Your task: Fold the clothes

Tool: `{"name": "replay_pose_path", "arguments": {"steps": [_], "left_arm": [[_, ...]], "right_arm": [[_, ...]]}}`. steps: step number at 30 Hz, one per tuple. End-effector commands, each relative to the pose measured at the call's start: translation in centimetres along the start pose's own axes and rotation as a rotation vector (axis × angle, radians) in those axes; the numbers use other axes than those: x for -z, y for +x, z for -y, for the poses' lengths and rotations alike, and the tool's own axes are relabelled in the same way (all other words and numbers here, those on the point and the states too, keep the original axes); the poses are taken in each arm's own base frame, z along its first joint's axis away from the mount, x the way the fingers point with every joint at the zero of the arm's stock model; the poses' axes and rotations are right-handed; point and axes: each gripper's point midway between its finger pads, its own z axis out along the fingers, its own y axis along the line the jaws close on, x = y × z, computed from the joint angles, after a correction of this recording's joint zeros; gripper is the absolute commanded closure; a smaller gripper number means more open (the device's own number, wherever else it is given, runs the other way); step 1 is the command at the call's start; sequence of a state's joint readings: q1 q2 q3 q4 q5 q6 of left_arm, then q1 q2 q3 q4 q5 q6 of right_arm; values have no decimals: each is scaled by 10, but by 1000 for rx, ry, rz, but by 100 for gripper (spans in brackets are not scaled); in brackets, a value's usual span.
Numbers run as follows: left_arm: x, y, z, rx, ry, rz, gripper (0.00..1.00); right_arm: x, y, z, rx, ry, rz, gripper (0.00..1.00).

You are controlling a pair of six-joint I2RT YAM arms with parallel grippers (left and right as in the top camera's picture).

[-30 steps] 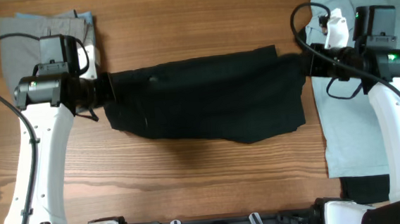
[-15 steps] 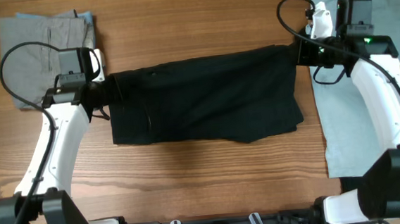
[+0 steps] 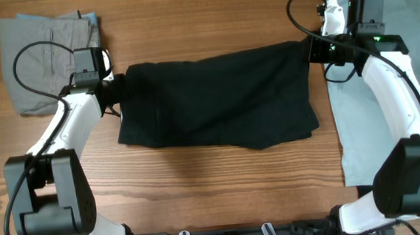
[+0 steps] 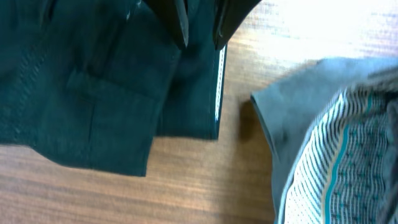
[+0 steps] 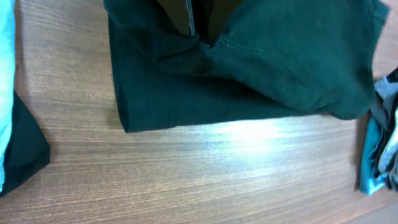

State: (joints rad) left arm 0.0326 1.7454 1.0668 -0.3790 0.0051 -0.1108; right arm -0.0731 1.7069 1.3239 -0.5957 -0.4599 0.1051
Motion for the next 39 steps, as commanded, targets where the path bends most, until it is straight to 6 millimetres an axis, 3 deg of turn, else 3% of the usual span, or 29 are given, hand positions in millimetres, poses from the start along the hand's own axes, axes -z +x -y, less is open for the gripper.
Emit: {"name": "replay_pose_path", "arguments": {"steps": [1, 7, 10, 18, 26, 31, 37, 39], "left_arm": [[-4, -8, -3, 13, -14, 34, 82], [-4, -15, -2, 36, -7, 64, 78], [-6, -14, -1, 35, -4, 61, 66], [-39, -22, 22, 27, 132, 94, 50], [-50, -40, 34, 20, 205, 176, 40], [-47, -44, 53, 3, 313, 193, 41], [-66, -28, 51, 36, 311, 136, 44], [-68, -27, 50, 37, 311, 133, 50]], "right_arm": [[-22, 0, 8, -25, 13, -14, 95], [-34, -4, 11, -39, 5, 0, 95], [-35, -4, 10, -36, 3, -2, 94], [-35, -2, 9, -39, 3, -7, 95], [-35, 0, 10, -43, 4, -16, 95], [-35, 1, 10, -47, 5, -20, 95], [-35, 2, 10, -48, 6, -23, 95], [-35, 4, 10, -51, 6, -31, 95]]}}
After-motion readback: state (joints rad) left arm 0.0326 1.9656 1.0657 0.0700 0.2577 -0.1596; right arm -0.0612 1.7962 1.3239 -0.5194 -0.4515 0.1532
